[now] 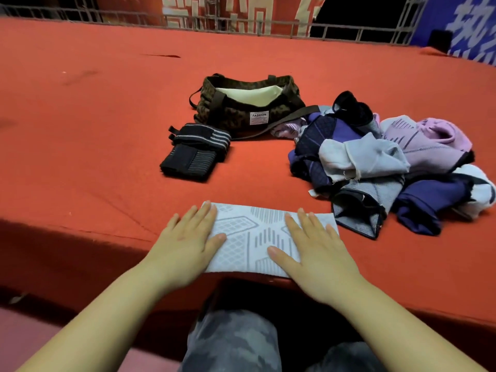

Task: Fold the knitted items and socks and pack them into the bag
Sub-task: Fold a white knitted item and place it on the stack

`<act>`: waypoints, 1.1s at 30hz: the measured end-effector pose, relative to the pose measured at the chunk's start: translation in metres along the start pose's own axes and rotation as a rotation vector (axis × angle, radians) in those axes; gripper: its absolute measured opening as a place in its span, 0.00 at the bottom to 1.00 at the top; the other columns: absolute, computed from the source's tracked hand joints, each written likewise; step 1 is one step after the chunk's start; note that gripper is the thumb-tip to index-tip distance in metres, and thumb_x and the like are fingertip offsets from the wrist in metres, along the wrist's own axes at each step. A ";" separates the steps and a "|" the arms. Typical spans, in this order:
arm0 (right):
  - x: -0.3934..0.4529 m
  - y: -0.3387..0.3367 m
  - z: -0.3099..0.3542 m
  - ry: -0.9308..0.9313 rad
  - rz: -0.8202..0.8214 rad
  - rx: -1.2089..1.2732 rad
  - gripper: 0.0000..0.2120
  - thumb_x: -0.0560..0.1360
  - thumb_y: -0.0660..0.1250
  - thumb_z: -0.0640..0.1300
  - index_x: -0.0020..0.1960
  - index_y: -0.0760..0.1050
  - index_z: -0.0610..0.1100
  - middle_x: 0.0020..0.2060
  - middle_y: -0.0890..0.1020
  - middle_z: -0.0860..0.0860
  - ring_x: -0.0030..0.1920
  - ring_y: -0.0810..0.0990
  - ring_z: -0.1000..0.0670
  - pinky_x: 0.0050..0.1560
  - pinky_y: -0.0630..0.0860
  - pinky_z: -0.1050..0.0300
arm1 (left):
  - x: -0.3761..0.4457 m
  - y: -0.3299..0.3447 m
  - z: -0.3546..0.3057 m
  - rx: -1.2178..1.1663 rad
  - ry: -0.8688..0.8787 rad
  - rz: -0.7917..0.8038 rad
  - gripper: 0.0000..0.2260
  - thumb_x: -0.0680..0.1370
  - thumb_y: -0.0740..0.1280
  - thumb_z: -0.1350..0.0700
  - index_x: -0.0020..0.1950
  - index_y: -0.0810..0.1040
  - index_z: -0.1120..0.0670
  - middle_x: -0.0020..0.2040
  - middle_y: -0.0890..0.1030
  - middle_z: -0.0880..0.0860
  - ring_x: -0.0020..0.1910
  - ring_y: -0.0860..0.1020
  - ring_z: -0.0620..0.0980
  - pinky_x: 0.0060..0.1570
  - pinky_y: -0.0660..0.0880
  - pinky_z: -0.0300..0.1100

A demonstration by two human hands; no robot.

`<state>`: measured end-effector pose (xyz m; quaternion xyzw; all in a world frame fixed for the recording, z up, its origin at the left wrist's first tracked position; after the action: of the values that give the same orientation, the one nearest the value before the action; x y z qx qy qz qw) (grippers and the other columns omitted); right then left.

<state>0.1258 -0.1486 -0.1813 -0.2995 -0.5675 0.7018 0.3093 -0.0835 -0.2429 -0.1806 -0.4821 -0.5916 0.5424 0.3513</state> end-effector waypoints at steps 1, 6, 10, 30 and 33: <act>-0.002 -0.001 -0.001 0.014 0.006 -0.004 0.47 0.63 0.32 0.74 0.77 0.39 0.53 0.76 0.38 0.51 0.76 0.37 0.52 0.74 0.37 0.51 | -0.003 -0.002 0.003 -0.001 -0.034 -0.037 0.42 0.68 0.34 0.32 0.78 0.45 0.51 0.79 0.46 0.48 0.77 0.46 0.48 0.74 0.44 0.46; -0.003 -0.003 0.022 -0.009 -0.156 0.156 0.36 0.74 0.49 0.66 0.76 0.55 0.47 0.76 0.54 0.47 0.76 0.51 0.47 0.74 0.46 0.51 | -0.007 -0.016 0.004 -0.104 -0.254 -0.271 0.33 0.73 0.63 0.36 0.73 0.65 0.51 0.66 0.74 0.53 0.65 0.70 0.55 0.64 0.65 0.48; -0.007 -0.003 0.061 -0.187 -0.311 0.285 0.32 0.68 0.53 0.63 0.64 0.73 0.47 0.58 0.76 0.49 0.60 0.73 0.45 0.62 0.69 0.51 | 0.007 -0.032 0.007 -0.368 -0.362 -0.114 0.37 0.67 0.75 0.45 0.72 0.64 0.54 0.65 0.75 0.54 0.63 0.73 0.55 0.59 0.70 0.46; -0.013 -0.038 0.042 0.147 -0.379 1.225 0.17 0.73 0.62 0.31 0.56 0.76 0.47 0.45 0.84 0.50 0.45 0.83 0.52 0.49 0.79 0.54 | -0.004 -0.043 -0.057 -1.547 0.157 -0.039 0.16 0.68 0.67 0.66 0.52 0.81 0.51 0.48 0.82 0.52 0.42 0.81 0.44 0.42 0.78 0.35; -0.018 -0.037 0.016 0.177 -0.441 1.059 0.18 0.72 0.63 0.32 0.53 0.75 0.53 0.44 0.83 0.52 0.42 0.82 0.53 0.45 0.77 0.58 | 0.002 -0.032 -0.069 -0.883 0.428 -0.278 0.14 0.74 0.63 0.53 0.59 0.76 0.43 0.63 0.75 0.44 0.60 0.72 0.32 0.60 0.64 0.25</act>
<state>0.1282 -0.1663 -0.1414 -0.0364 -0.1599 0.7814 0.6021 -0.0249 -0.2185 -0.1382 -0.6014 -0.7378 0.0781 0.2963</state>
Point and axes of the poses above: each hand's wrist, its own x-axis towards the middle knuckle, its own y-axis out of the palm, z = x × y, the point moved 1 cm from there along x, towards the middle knuckle
